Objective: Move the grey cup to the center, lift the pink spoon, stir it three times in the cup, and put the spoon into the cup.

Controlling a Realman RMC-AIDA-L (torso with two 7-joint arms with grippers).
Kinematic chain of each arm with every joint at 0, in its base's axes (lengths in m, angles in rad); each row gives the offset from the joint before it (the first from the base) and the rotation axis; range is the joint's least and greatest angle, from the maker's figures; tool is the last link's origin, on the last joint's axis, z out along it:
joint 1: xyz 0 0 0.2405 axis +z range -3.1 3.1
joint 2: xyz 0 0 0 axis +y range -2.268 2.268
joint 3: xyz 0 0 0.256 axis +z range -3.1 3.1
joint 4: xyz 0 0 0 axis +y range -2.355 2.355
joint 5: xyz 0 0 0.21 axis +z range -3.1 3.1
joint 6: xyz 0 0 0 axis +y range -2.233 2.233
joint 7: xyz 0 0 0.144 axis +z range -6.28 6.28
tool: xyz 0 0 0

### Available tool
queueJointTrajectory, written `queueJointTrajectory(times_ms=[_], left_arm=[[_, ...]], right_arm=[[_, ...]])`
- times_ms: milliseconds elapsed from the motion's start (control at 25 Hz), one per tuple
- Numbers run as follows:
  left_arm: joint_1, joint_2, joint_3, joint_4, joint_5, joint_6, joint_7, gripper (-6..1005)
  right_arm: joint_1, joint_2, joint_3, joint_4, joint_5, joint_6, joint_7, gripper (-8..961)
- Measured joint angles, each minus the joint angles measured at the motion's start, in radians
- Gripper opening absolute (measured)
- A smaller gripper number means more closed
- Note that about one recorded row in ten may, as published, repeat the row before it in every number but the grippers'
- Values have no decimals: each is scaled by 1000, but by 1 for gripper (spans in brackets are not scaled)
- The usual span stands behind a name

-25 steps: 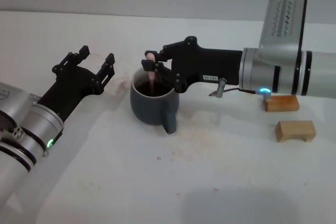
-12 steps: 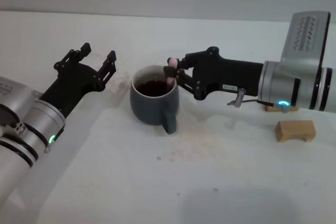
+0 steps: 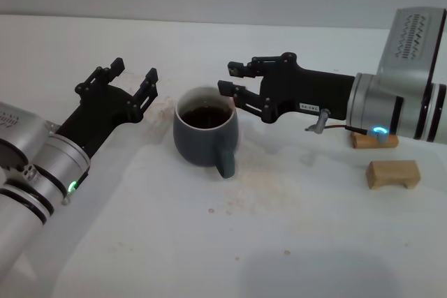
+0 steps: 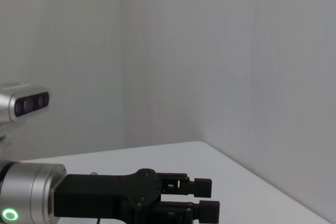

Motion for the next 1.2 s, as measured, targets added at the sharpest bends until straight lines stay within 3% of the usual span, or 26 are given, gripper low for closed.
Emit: queueJointTrajectory(times_ms=[280, 480, 600, 680, 840, 960, 1040, 1200], left_arm=[[2, 1, -24, -5, -5, 4, -35, 646], [3, 4, -72, -19, -6, 29, -82, 645], [4, 4, -91, -21, -6, 46, -98, 645], [13, 6, -167, -21, -6, 142, -187, 645], [20, 7, -209, -17, -7, 220, -230, 645], [29, 8, -229, -14, -9, 267, -234, 646], [62, 10, -306, -19, -15, 383, -244, 646], [79, 8, -360, -21, -16, 451, -260, 646]], right_arm=[[-88, 3, 22, -97, 2, -30, 6, 281], [-194, 0, 123, -180, 3, -101, 22, 487], [-275, 0, 208, -241, 5, -151, 22, 516], [-332, 1, 295, -277, 9, -193, 22, 534], [-411, 0, 514, -289, 10, -283, 4, 545], [-462, 1, 690, -272, 10, -344, -34, 544], [-490, 1, 805, -249, 11, -381, -58, 544], [-535, -3, 1034, -205, 11, -422, -108, 544]])
